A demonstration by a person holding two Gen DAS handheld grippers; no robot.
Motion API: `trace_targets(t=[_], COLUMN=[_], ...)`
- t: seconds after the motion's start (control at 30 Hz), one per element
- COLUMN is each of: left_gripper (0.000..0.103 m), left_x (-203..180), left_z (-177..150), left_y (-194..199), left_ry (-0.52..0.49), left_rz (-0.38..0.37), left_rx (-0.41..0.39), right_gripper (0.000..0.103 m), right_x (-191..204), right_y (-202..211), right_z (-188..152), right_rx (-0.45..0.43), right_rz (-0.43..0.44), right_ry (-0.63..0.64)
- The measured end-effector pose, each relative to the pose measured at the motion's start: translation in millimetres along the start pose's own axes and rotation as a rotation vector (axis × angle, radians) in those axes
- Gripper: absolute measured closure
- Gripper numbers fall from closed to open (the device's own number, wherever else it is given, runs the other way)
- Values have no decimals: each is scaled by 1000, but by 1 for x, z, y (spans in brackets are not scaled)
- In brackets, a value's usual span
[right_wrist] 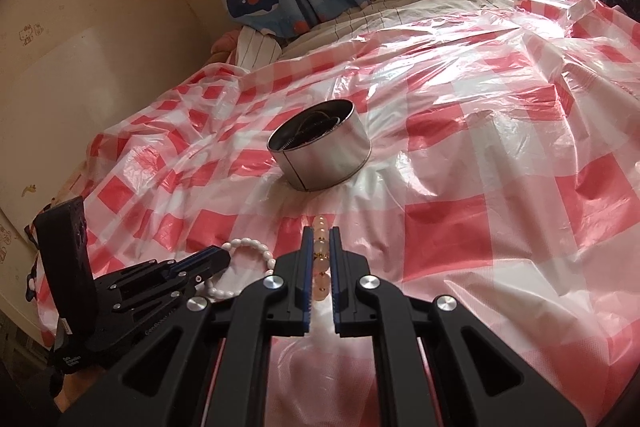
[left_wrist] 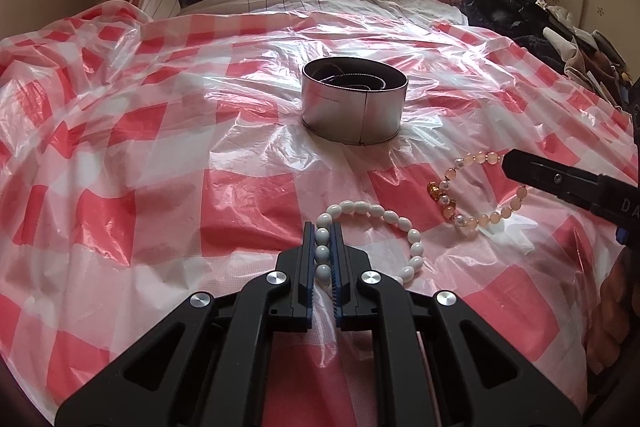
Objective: Organize jewelry
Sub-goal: 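Lift both bracelets with both tools and carry them toward the silver tin, then lower both bracelets into the silver tin and open both tools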
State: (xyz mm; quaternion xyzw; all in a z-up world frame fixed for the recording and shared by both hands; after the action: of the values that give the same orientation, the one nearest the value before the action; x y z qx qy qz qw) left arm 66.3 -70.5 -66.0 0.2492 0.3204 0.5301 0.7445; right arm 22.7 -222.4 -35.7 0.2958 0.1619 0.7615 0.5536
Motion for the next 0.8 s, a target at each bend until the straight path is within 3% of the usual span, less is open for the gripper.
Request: trace_targets(t=[0.2,0.43,0.8], left_gripper=[96,96,96], left_x=[-1,-15,-48], left_z=[3,22,83], left_y=[3,17,33], left_ry=[15,86,120], left_rz=[-21,-126,-212], left_rx=[-13,-37,-114], right_gripper=[95,95,95], right_x=[5,15,19], right_y=[10,12,0], right_z=[10,25,70], right_rx=[-55,-68,-98], right_rz=[19,56,94], right_ry=[8,13,58])
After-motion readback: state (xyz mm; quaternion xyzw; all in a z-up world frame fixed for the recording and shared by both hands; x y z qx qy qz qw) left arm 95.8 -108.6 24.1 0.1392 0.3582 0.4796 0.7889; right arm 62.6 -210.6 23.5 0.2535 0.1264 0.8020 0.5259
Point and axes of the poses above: each gripper's, at about its wrist camera, not at the fingertips, and y roughly against the way its jaws point, x to its left, z to its top, the point moved 10 cm from there along -y, roughly the way its jaws point, and after that the axes turned 14 degrees about y, right-handed, at the moved point
